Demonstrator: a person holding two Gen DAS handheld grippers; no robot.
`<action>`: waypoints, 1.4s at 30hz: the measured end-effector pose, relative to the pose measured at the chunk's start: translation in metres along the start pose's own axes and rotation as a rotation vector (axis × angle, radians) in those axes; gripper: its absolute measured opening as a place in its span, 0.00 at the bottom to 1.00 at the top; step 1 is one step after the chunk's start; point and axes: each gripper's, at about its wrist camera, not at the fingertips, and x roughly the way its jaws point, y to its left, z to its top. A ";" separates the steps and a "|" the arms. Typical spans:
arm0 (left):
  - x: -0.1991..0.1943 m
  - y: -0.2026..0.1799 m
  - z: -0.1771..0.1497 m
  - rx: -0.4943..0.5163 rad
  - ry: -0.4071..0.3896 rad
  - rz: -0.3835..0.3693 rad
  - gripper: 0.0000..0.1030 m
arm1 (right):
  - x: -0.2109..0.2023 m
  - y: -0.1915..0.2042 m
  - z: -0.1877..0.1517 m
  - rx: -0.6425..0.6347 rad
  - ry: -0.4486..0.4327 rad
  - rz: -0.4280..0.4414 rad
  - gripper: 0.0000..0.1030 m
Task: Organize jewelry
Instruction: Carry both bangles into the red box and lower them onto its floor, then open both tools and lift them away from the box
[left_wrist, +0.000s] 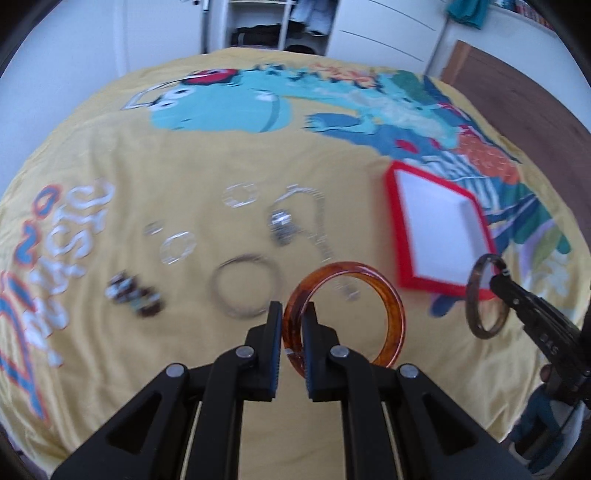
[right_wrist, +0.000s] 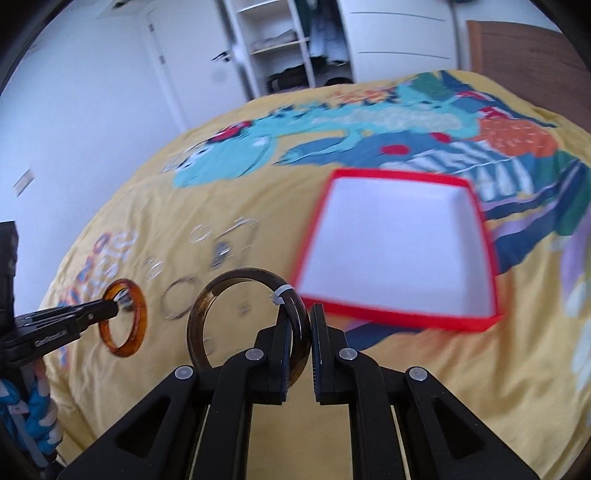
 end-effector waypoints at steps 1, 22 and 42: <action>0.005 -0.013 0.007 0.014 -0.001 -0.015 0.09 | 0.002 -0.013 0.005 0.011 -0.004 -0.019 0.09; 0.156 -0.159 0.033 0.227 0.177 0.084 0.13 | 0.098 -0.100 0.012 -0.072 0.189 -0.245 0.09; 0.019 -0.063 0.017 0.106 0.011 -0.008 0.35 | -0.031 -0.018 0.011 -0.062 -0.016 -0.146 0.40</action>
